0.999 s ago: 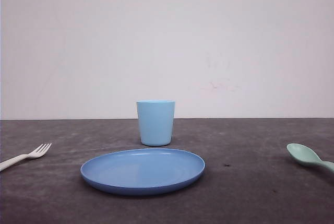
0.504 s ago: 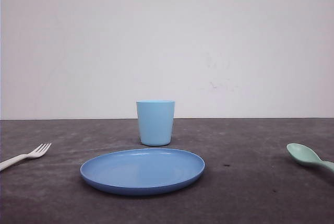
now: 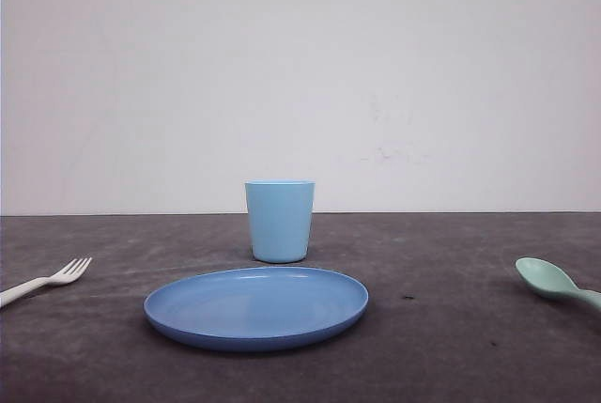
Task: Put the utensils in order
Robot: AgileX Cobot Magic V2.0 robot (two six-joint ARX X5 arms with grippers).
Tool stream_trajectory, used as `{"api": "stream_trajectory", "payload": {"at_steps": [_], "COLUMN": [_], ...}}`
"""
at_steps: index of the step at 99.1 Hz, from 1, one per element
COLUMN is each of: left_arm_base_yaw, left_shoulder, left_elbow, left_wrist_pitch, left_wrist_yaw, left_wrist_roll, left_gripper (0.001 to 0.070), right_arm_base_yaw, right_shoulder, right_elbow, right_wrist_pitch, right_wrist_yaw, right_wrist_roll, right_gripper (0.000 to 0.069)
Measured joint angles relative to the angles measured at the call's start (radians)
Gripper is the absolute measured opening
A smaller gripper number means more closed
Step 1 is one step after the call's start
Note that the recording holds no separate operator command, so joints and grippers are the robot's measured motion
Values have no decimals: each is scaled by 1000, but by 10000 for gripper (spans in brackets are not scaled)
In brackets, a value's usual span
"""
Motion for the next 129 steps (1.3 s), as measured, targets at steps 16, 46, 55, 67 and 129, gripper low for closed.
{"api": "stream_trajectory", "payload": {"at_steps": [16,46,55,67,129], "left_arm_base_yaw": [0,0,0,0,0], "left_shoulder": [93,346,407,491,742], "left_elbow": [219,558,586,586,586], "left_wrist_pitch": [-151,-423,-474,-544,-654], "left_wrist_yaw": [21,29,29,28,-59], "left_wrist_roll": [23,182,209,224,288], "left_gripper": [14,14,14,14,14], "right_arm_base_yaw": [0,0,0,0,47], "right_shoulder": [122,391,456,554,798], "right_elbow": [221,508,514,514,513], "right_wrist_pitch": [-152,-429,-475,-555,-641], "right_wrist_yaw": [-1,0,2,49,200], "right_wrist_roll": [-36,-171,-198,-230,-315], "right_gripper": [9,9,9,9,9]}}
